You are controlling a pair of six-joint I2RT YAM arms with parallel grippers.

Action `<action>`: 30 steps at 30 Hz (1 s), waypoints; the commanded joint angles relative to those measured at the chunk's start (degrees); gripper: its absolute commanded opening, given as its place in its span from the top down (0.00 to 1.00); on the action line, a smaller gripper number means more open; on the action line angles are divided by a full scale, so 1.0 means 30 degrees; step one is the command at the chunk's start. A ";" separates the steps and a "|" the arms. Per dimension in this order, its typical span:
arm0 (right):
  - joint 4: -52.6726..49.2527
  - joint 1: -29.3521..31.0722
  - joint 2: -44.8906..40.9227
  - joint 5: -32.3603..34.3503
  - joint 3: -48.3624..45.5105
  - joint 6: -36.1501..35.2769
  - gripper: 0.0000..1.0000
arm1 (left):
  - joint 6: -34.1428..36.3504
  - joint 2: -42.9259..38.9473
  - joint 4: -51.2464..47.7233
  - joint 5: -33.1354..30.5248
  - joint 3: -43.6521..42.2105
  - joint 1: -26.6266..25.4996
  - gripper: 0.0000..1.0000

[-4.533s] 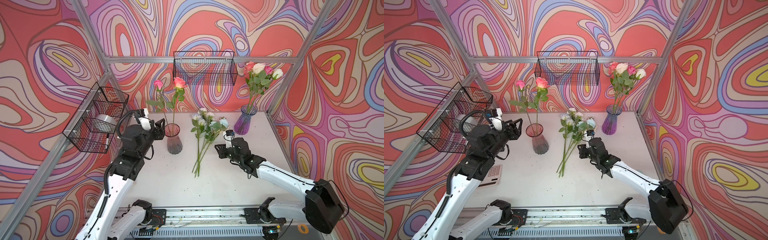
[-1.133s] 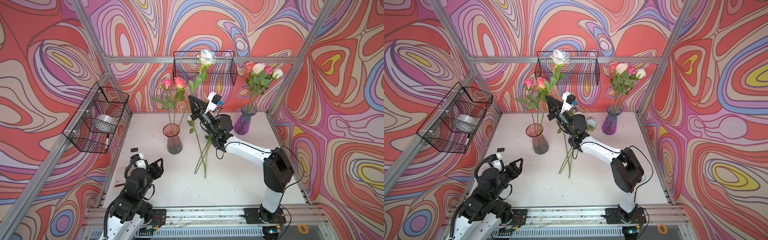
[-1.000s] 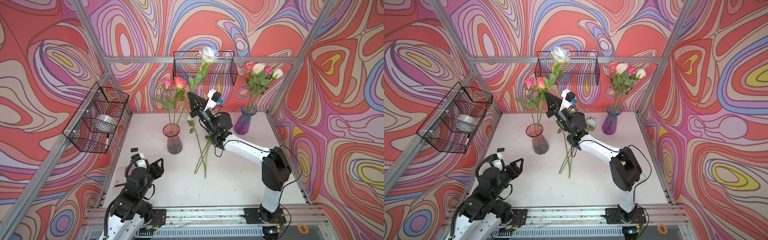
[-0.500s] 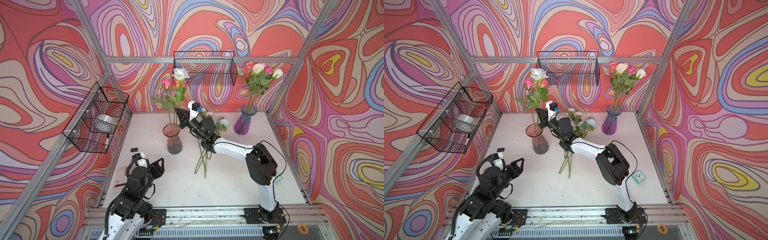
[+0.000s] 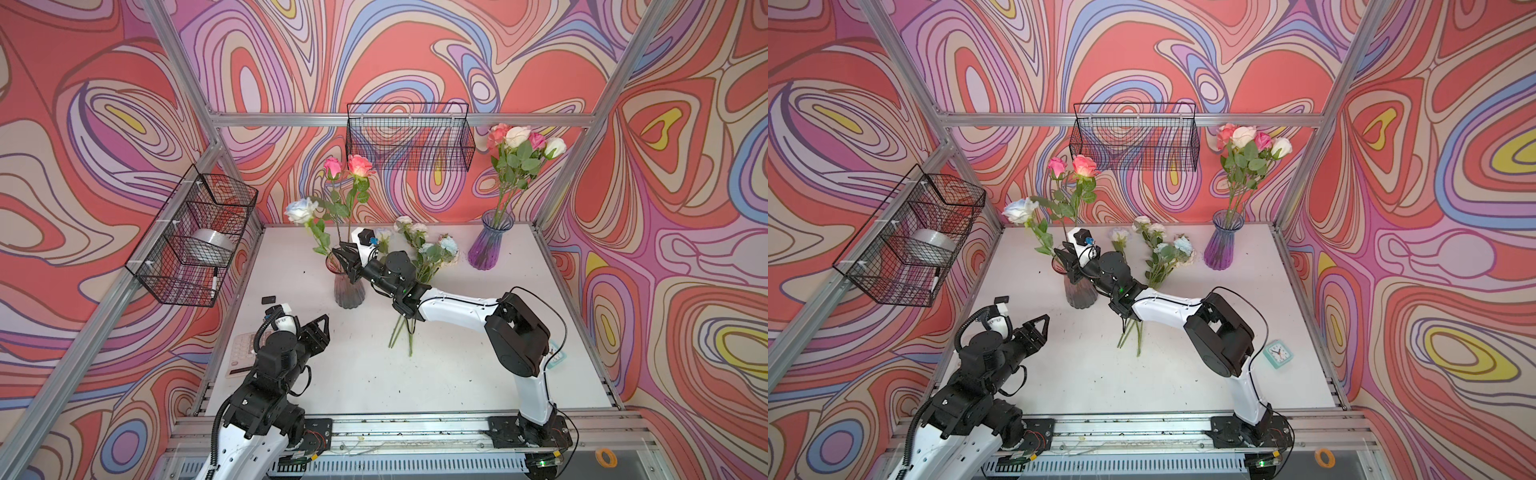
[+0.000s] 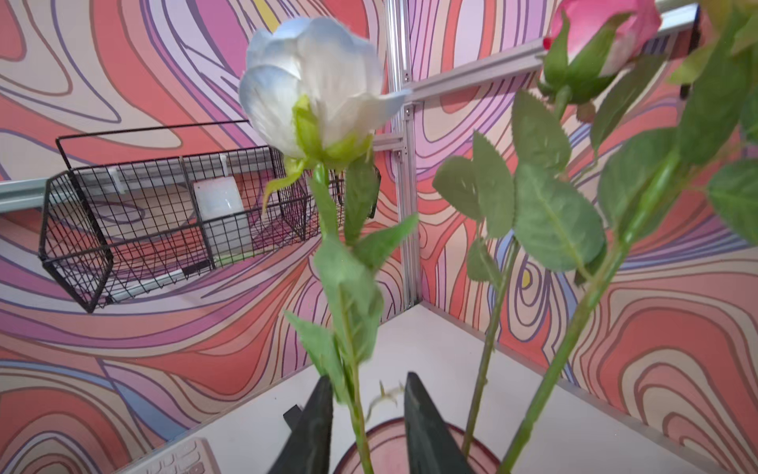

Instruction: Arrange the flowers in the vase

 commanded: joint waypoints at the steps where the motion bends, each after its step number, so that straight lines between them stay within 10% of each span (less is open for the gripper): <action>1: 0.0085 0.0148 -0.1177 0.0509 -0.0651 -0.0316 0.68 | -0.0020 -0.0084 0.0230 -0.0168 -0.0115 -0.0067 0.38; 21: -0.6028 -0.0507 -0.7701 0.6347 -0.5364 0.0122 0.69 | 0.1398 0.1866 0.1025 0.2395 0.0326 -0.0061 0.38; 30: -1.2758 -0.3632 -0.6308 0.2750 -0.5357 0.3368 0.72 | -0.0694 0.5821 0.7498 0.6816 -0.2867 -0.0208 0.43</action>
